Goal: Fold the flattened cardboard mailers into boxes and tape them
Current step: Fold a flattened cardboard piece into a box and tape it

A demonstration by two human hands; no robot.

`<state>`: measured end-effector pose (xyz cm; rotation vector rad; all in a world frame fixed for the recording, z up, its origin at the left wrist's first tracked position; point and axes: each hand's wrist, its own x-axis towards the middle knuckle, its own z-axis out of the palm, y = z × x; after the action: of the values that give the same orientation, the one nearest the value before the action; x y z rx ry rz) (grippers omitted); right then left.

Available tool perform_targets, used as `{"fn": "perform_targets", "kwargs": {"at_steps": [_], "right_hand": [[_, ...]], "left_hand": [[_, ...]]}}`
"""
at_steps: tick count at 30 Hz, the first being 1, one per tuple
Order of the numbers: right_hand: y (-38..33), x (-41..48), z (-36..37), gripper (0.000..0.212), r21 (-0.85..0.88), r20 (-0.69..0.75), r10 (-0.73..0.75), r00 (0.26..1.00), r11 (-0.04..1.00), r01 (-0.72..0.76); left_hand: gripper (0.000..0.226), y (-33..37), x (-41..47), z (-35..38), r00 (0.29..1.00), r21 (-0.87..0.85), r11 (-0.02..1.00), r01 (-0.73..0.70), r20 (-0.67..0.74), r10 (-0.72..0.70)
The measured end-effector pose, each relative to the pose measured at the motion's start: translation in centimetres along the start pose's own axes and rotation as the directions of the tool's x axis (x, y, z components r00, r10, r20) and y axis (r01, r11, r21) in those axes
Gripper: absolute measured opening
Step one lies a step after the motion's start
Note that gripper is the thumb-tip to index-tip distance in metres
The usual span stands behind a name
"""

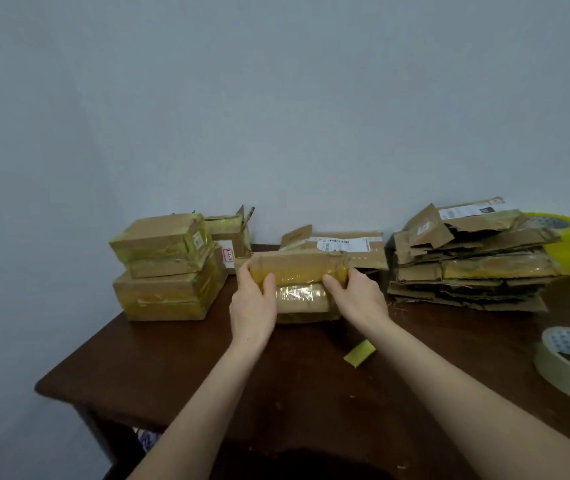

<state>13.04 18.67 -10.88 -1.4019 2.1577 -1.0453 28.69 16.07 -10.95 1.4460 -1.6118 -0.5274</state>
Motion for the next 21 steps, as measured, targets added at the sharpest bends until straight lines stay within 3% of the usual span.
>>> {"fn": "perform_targets", "kwargs": {"at_steps": [3, 4, 7, 10, 15, 17, 20, 21], "right_hand": [[-1.1, -0.3, 0.5, 0.076, -0.013, 0.005, 0.018, 1.000, 1.000, -0.018], [-1.2, -0.3, 0.9, 0.076, -0.067, -0.003, 0.030, 1.000, 0.997, -0.030], [-2.0, -0.4, 0.5, 0.048, -0.192, -0.102, -0.040, 0.994, 0.981, 0.020], [-3.4, -0.4, -1.5, 0.041, -0.289, -0.108, -0.155, 0.982, 0.950, 0.118], [-4.9, 0.1, -4.2, 0.054, -0.228, -0.010, -0.223, 0.975, 0.950, 0.215], [-4.2, 0.1, -3.2, 0.053, -0.231, 0.083, -0.205, 0.975, 0.948, 0.219], [-2.0, -0.1, -1.4, 0.046, -0.009, 0.305, -0.132, 0.943, 0.990, 0.141], [-1.7, -0.2, -1.3, 0.051, 0.022, 0.316, -0.116, 0.942, 0.993, 0.115]], "left_hand": [[0.050, -0.1, 0.6, 0.7, 0.998, 0.041, 0.997, 0.059, 0.032, -0.060], [0.047, -0.2, 0.6, 0.9, 0.998, 0.074, 0.996, 0.059, 0.026, -0.061], [0.039, 0.2, 0.5, 1.0, 0.998, 0.127, 0.991, 0.043, -0.055, -0.036], [0.052, 1.5, 0.4, -0.4, 0.994, 0.158, 0.987, 0.005, -0.104, 0.012], [0.062, 3.5, 1.0, -4.4, 0.973, 0.270, 0.948, -0.167, -0.111, 0.203], [0.069, 2.9, 1.3, -4.5, 0.985, 0.317, 0.934, -0.165, -0.001, 0.175], [0.074, 0.2, 1.1, -3.9, 0.987, 0.306, 0.944, -0.127, 0.129, 0.091], [0.071, -0.7, 1.2, -4.0, 0.989, 0.307, 0.947, -0.098, 0.135, 0.058]]}}
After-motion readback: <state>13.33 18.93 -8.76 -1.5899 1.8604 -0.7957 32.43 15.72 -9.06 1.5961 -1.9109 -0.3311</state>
